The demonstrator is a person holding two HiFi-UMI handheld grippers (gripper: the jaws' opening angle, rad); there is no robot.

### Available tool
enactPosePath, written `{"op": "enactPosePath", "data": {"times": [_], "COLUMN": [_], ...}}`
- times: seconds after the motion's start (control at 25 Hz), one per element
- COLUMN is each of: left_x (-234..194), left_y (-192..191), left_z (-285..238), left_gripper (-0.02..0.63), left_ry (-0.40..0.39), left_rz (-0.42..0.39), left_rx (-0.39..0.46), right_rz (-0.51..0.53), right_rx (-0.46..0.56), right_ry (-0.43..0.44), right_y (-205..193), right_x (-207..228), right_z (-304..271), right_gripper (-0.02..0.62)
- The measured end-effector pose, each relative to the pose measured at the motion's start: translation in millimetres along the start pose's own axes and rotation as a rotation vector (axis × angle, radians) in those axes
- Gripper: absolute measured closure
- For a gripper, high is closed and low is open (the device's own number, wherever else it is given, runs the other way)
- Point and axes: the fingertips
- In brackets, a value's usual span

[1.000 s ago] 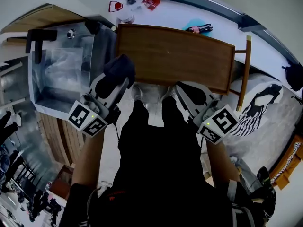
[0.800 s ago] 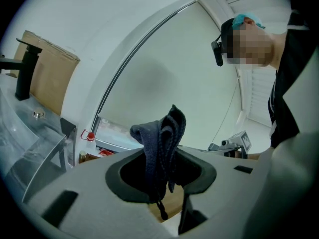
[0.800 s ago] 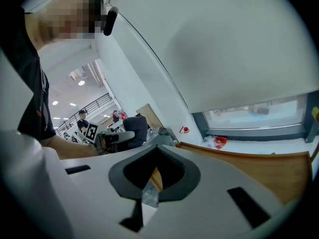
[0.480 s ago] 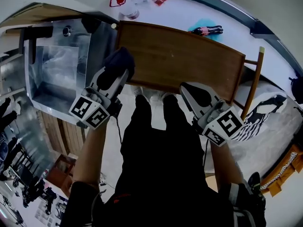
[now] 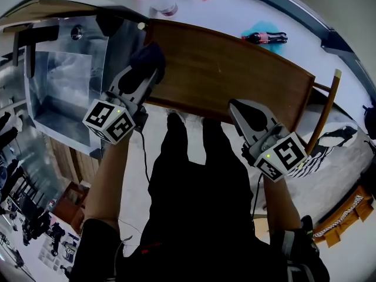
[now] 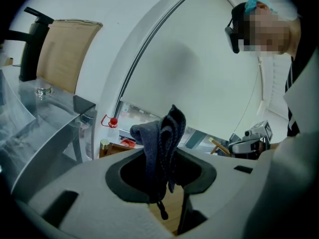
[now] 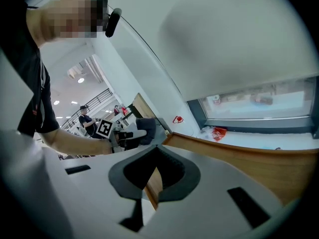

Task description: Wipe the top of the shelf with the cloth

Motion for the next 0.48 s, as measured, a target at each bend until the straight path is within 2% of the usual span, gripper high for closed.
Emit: {"op": "enactPosePath", "data": {"times": [0.36, 0.48], "left_x": [-38.8, -48.5], "left_y": [-24.8, -29.6], "left_z": [-29.1, -40.6], "left_gripper": [0.462, 0.462], "left_ry": [0.051, 0.08], "left_rz": [-0.019, -0.086], "left_rx": [-0.079, -0.119], "right_rz": [-0.031, -0.042], "right_rx": [-0.053, -0.06], "right_ry": [-0.007, -0.017], "right_y": [-32.2, -38.4], "right_x": [24.0, 35.8], "right_z": [-8.1, -9.5], "right_gripper": [0.592, 0.591]}}
Point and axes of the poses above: the fingertips, and each gripper's own axes: z backward along the fingers, x to its right, y out of its top, and after that the axes turned 7 degrees about x, right-handed
